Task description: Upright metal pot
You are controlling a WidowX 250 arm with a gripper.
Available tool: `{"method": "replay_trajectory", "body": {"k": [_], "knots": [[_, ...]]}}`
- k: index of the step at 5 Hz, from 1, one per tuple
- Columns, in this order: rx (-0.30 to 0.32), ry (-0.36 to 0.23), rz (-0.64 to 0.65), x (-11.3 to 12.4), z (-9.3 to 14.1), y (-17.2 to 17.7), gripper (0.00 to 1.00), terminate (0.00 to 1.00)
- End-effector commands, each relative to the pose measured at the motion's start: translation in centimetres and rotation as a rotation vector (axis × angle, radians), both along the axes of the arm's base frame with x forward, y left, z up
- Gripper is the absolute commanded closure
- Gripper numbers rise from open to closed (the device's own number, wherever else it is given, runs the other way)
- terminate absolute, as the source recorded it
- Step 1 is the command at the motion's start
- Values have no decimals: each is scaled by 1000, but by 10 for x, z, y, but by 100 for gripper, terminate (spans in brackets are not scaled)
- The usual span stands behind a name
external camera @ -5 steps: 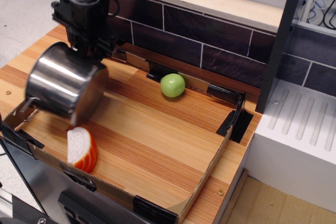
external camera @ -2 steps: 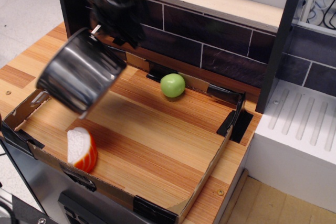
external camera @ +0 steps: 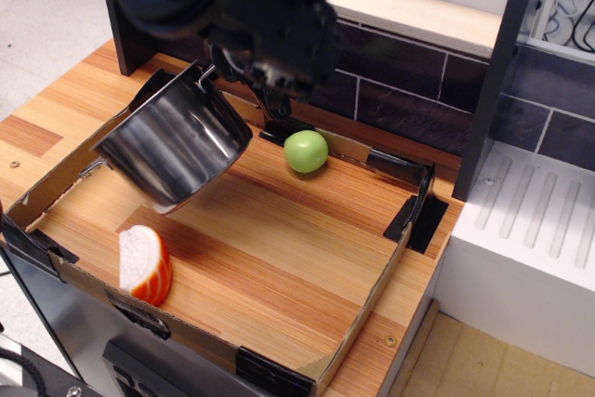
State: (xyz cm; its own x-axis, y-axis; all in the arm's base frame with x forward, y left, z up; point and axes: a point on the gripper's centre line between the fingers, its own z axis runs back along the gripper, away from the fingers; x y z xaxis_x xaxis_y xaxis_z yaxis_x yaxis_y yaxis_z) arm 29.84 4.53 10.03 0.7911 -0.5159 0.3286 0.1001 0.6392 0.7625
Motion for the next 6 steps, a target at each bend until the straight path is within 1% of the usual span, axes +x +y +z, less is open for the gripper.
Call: {"method": "replay_trajectory", "body": {"k": [1, 2, 3, 4, 5, 6], "knots": [[62, -75, -107, -4, -10, -29, 100, 0], [79, -33, -136, -8, -21, -39, 100, 0], [66, -6, -119, -13, -27, -50, 100, 0], [-18, -30, -85, -15, -21, -58, 0, 0], [-71, -58, -17, -15, -15, -66, 0, 0], [-91, -68, 69, -14, -16, -72, 0, 0]]}}
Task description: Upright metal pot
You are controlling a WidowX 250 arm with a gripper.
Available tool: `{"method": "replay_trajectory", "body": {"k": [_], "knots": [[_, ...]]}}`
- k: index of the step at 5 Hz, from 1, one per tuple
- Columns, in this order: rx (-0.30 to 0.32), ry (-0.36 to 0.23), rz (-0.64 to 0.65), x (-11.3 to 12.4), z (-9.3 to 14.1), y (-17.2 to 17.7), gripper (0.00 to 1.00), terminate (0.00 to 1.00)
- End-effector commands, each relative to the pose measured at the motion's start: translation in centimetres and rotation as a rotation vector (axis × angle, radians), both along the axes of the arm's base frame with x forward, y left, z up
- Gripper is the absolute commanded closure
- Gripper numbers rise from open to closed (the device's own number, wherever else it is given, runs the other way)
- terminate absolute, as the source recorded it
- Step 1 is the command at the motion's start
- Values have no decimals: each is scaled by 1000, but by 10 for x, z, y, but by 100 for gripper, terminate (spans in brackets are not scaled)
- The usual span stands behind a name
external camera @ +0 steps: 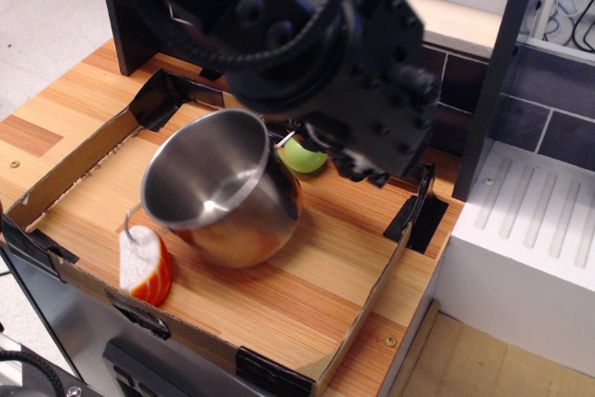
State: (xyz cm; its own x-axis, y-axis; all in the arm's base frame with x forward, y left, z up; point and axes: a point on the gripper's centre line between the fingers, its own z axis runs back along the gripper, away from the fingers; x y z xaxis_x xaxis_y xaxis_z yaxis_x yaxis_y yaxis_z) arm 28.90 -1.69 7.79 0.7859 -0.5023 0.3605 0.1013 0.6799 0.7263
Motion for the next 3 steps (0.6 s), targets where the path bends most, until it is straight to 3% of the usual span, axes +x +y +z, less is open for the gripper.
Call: {"method": "replay_trajectory", "body": {"k": [1, 2, 3], "knots": [[-138, -16, 107, -8, 8, -13, 0, 0], [-320, 106, 141, -9, 22, -17, 0, 0], [-554, 265, 118, -8, 42, -12, 0, 100]]}}
